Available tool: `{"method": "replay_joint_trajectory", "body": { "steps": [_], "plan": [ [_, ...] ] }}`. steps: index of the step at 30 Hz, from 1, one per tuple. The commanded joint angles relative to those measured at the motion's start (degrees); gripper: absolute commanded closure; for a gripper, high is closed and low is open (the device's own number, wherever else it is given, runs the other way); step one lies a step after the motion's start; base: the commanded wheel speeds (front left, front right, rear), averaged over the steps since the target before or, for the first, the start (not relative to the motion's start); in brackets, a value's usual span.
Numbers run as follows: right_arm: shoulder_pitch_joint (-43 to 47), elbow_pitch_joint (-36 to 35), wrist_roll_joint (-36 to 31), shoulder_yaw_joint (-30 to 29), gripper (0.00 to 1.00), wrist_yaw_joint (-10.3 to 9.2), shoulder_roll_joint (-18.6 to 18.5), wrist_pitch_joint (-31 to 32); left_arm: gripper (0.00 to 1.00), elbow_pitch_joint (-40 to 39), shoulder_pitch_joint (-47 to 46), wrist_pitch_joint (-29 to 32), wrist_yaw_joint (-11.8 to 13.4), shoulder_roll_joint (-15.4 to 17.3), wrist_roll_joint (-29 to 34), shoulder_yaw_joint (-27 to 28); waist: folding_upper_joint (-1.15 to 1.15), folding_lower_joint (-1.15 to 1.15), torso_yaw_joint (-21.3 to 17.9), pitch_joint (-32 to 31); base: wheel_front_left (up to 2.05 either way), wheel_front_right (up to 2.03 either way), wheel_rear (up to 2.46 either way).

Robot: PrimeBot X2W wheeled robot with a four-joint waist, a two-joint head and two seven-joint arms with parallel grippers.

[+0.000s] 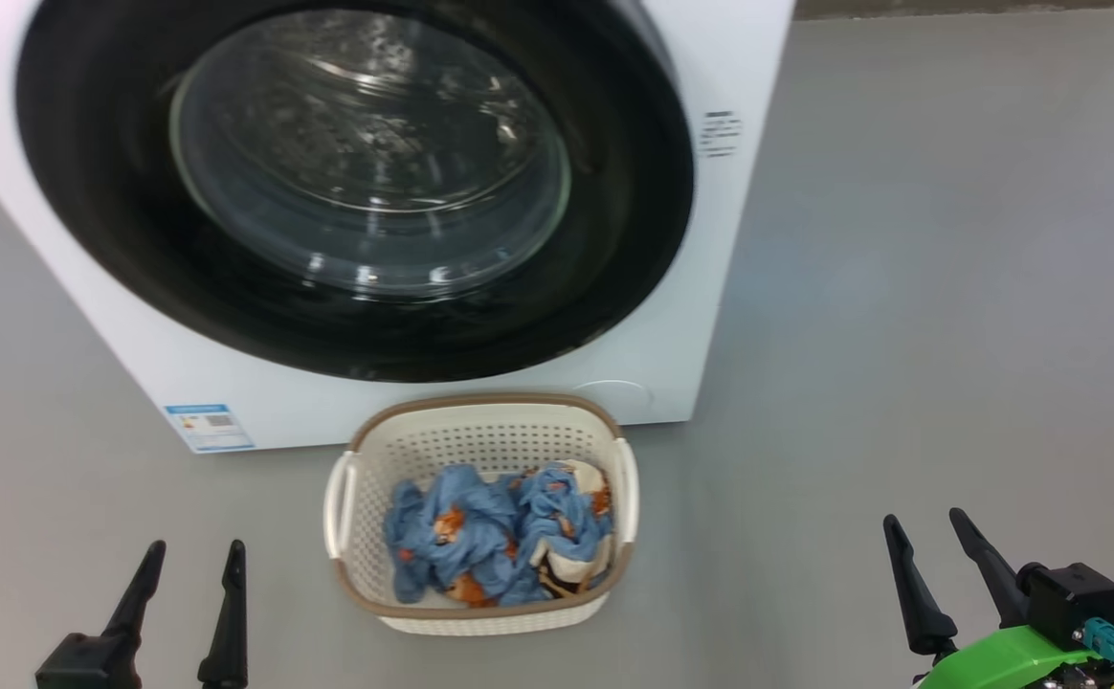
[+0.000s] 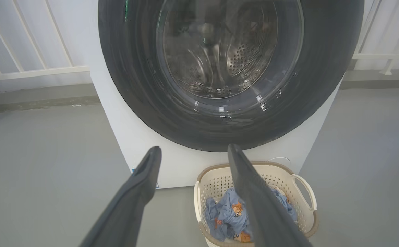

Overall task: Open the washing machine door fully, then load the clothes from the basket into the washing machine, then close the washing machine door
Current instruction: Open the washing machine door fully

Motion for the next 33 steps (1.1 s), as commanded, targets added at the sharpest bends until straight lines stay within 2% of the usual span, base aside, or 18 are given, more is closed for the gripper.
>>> {"method": "replay_joint_trajectory", "body": {
  "steps": [1,12,25,26,27,28,29,30,33],
  "plan": [
    [-1.18,-1.44,-0.49,1.1,0.0,0.09,-0.68,-0.71,0.0,-1.18,-2.48,-0.38,-0.09,0.98,0.75,2.03,0.0,0.0,-0.04,0.17,1.23,1.23,-2.46],
    [-1.71,-1.55,-0.55,0.62,0.0,0.09,-0.61,-0.71,0.0,-1.76,-2.91,-0.38,-0.09,0.55,-2.25,2.0,0.0,0.0,-0.12,0.95,0.98,0.96,-1.94],
    [-2.29,-1.59,-0.24,0.71,0.0,0.09,-0.3,-0.71,0.0,-1.67,-2.92,-0.38,-0.09,0.31,-2.28,1.1,0.0,0.0,0.37,1.03,0.18,0.18,-0.36],
    [-2.5,-1.48,0.1,0.81,0.09,0.09,-0.22,-0.71,0.0,-1.68,-2.91,-0.38,-0.09,0.27,-2.36,1.04,0.0,0.0,0.4,1.09,0.0,0.0,0.0],
    [-2.77,-1.33,0.53,1.0,0.43,0.09,-0.17,-0.71,0.0,-1.67,-2.89,-0.38,-0.09,0.22,-2.45,0.97,0.0,0.0,0.42,1.14,0.0,0.0,0.0],
    [-3.1,-1.11,0.93,1.27,0.67,0.09,-0.19,-0.71,0.0,-1.66,-2.87,-0.38,-0.09,0.16,-2.55,0.87,0.0,0.0,0.44,1.21,0.0,0.0,0.0],
    [-3.52,-0.88,1.23,1.56,0.96,0.09,-0.26,-0.71,0.0,-1.67,-2.85,-0.38,-0.09,0.09,-2.62,0.78,0.0,0.0,0.47,1.3,0.0,0.0,0.0],
    [-4.04,-0.74,1.57,1.95,1.0,0.09,-0.35,-0.71,0.0,-1.67,-2.83,-0.38,-0.09,0.0,-2.67,0.65,0.0,0.0,0.51,1.39,0.0,0.0,0.0],
    [-6.71,-0.27,4.54,3.55,1.0,0.09,-0.17,-0.71,0.0,-1.74,-3.0,-0.38,-0.09,-0.31,-2.8,0.1,0.0,0.0,0.76,2.03,0.0,0.0,0.0]
  ]
}}
